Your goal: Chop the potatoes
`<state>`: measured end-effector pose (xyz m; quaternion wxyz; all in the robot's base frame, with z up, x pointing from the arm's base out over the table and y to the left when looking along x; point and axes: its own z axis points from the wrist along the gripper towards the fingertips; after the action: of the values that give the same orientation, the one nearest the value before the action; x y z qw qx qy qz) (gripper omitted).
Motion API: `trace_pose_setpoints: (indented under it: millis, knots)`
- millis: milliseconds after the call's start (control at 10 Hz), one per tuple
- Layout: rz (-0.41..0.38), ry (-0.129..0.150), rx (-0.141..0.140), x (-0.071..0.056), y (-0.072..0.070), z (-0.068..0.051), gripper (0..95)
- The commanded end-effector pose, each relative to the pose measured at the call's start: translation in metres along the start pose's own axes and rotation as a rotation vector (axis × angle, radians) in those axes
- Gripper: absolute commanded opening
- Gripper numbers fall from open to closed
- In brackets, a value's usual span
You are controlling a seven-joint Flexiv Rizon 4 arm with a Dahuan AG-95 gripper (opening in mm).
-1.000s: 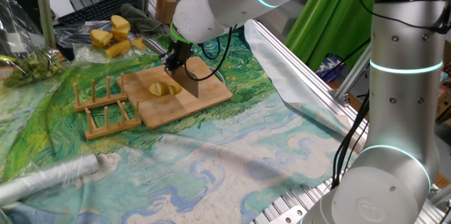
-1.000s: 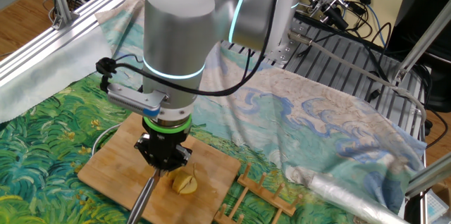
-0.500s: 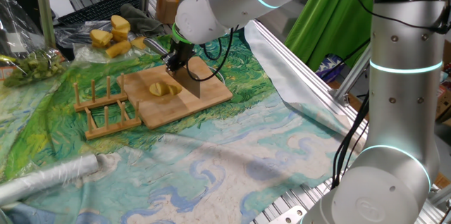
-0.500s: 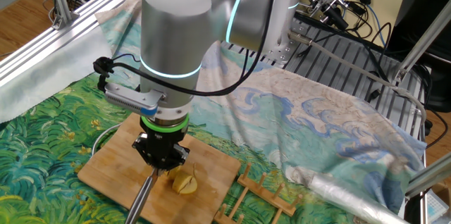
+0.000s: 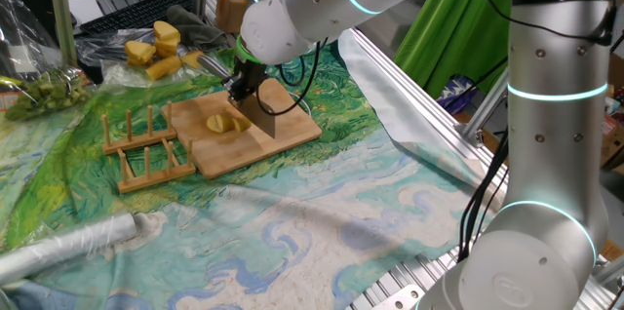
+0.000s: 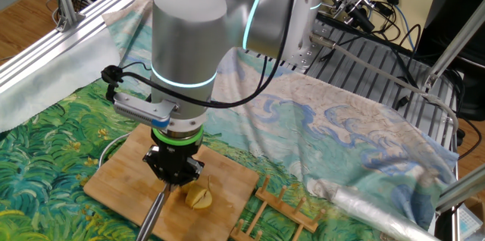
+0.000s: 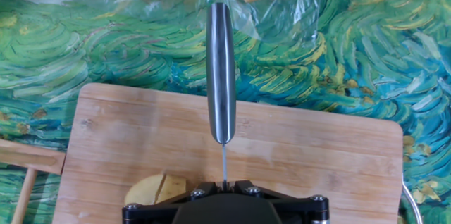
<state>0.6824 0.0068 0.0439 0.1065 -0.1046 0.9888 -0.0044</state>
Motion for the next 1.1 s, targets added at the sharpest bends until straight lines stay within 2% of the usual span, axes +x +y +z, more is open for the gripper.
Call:
trace_pose_setpoints:
  millis: [100, 200, 300, 500, 600, 700, 900, 1100]
  knots:
    - [0.005, -0.006, -0.004, 0.001, 0.0, 0.019, 0.0]
    - [0.013, 0.002, -0.011, 0.002, 0.001, 0.021, 0.0]
    - [0.014, -0.004, -0.008, 0.003, 0.002, 0.019, 0.0]
    - [0.01, -0.003, -0.002, 0.002, 0.002, 0.013, 0.0]
    - [0.004, -0.001, 0.003, 0.002, 0.001, 0.005, 0.0]
    - [0.003, 0.0, -0.003, 0.002, 0.0, 0.002, 0.0]
    - [0.004, -0.003, -0.004, 0.002, 0.0, -0.001, 0.0]
    - [0.004, -0.004, -0.005, 0.002, 0.001, -0.008, 0.0]
